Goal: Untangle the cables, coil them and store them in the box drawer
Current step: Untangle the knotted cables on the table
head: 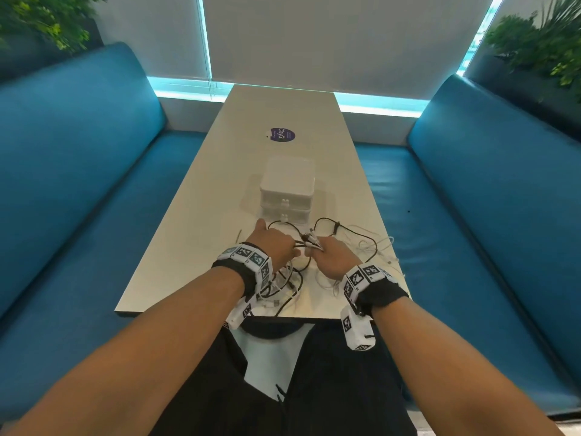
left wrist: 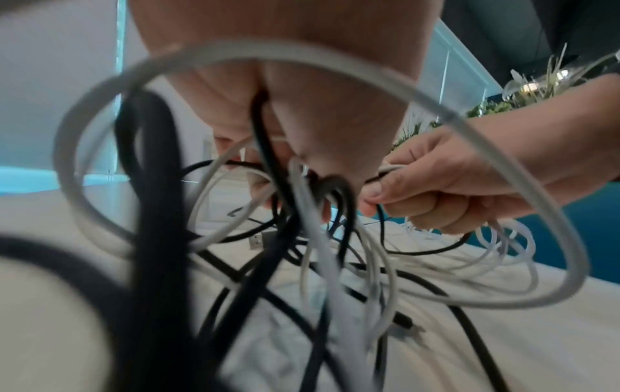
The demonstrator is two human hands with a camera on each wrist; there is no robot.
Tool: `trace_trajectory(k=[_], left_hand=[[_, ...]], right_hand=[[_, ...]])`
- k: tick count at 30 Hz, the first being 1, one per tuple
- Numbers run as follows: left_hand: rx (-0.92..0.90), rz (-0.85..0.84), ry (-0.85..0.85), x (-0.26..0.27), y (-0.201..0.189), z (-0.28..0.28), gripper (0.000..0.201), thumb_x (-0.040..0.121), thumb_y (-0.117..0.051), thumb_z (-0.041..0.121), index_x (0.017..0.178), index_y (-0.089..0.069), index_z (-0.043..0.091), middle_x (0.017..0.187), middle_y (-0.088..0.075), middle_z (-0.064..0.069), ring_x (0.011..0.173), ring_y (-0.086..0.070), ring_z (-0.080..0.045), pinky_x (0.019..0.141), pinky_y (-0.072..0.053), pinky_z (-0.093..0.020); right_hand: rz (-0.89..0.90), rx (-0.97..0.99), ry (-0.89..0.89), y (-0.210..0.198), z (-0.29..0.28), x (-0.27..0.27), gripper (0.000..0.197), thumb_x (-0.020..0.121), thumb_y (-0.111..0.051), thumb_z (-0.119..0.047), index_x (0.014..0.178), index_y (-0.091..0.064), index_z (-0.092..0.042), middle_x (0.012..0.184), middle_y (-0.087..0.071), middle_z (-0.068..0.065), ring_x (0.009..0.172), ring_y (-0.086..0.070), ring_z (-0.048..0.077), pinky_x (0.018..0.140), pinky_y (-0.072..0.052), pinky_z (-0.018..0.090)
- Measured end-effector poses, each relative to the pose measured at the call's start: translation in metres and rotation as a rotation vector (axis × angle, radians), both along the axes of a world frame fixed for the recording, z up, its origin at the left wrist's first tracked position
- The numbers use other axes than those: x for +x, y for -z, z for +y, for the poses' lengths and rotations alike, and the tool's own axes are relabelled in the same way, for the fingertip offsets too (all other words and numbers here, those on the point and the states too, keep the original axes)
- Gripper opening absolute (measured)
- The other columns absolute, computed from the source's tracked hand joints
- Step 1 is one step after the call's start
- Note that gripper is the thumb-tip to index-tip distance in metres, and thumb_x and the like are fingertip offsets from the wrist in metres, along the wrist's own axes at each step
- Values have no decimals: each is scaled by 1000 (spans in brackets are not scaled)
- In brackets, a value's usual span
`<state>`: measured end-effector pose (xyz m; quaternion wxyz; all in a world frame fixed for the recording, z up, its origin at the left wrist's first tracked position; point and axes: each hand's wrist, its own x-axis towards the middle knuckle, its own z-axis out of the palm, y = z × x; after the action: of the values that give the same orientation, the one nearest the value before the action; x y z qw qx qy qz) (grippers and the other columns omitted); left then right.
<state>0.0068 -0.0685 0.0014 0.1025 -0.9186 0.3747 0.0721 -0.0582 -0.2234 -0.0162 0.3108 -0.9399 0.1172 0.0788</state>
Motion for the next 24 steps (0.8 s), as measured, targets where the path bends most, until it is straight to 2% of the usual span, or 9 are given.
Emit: trace_trajectory(k=[2,4,6,9,13,15,19,22,24], left_hand=[[73,-37,1,4,0,7,35,102,-37,38,102,-68,22,103,-62,-1,100,-55,-24,102,-23,-51],[120,-88,3,8,2,14,29,99,-43,32,109,-68,22,117,-56,-3,111,-49,-25,104,-23,-54],[125,-119,24,8,4,16,26,98,-45,28,111,-67,23,121,-55,-1,114,-47,-25,103,-25,-53],[74,-111,55,6,7,11,25,102,-42,30,112,-65,28,115,-61,2,114,-50,-23,104,-25,-52],[116,-94,64,1,9,8,29,102,-40,25,117,-61,36,109,-63,4,111,-50,-23,105,-21,-53],[113,-58,60,-1,9,6,33,103,-35,31,117,-65,34,110,-65,4,114,-49,-23,108,-19,-53],[84,-18,42,-4,10,-1,47,103,-28,45,93,-69,24,99,-70,2,107,-51,-21,108,-17,-51],[145,8,32,-9,8,-4,32,100,-35,36,82,-58,23,93,-66,-2,102,-53,-22,109,-18,-50],[160,2,30,-11,6,-6,29,99,-39,33,77,-54,22,80,-58,1,99,-54,-22,108,-20,-49]], right_hand=[[-1,-76,14,-2,-6,-1,18,96,-51,-28,97,-67,-20,97,-67,7,94,-62,27,73,-40,31],[4,-174,42,-3,-15,-1,21,98,-50,-28,106,-66,-18,106,-67,9,100,-61,29,78,-43,32],[7,-252,82,-5,-23,-2,23,98,-49,-29,110,-64,-17,109,-67,10,98,-62,30,80,-47,34],[15,-323,138,-4,-27,-3,26,99,-44,-31,111,-61,-15,107,-65,12,91,-61,30,75,-47,34],[-35,-285,181,-1,-26,-1,32,100,-42,-34,111,-59,-9,113,-65,16,100,-62,34,77,-46,34],[-107,-273,184,-3,-23,-1,35,101,-41,-33,108,-62,-5,110,-66,18,100,-61,36,77,-44,34],[-298,-210,197,-12,-10,-4,36,104,-41,-29,100,-63,-1,99,-68,20,95,-61,38,71,-37,33],[-370,-110,225,-16,-3,-3,33,103,-44,-30,97,-62,-3,92,-68,17,88,-62,34,67,-35,30],[-327,-67,143,-16,1,-2,35,102,-46,-33,93,-63,-4,87,-67,15,81,-61,31,66,-37,30]])
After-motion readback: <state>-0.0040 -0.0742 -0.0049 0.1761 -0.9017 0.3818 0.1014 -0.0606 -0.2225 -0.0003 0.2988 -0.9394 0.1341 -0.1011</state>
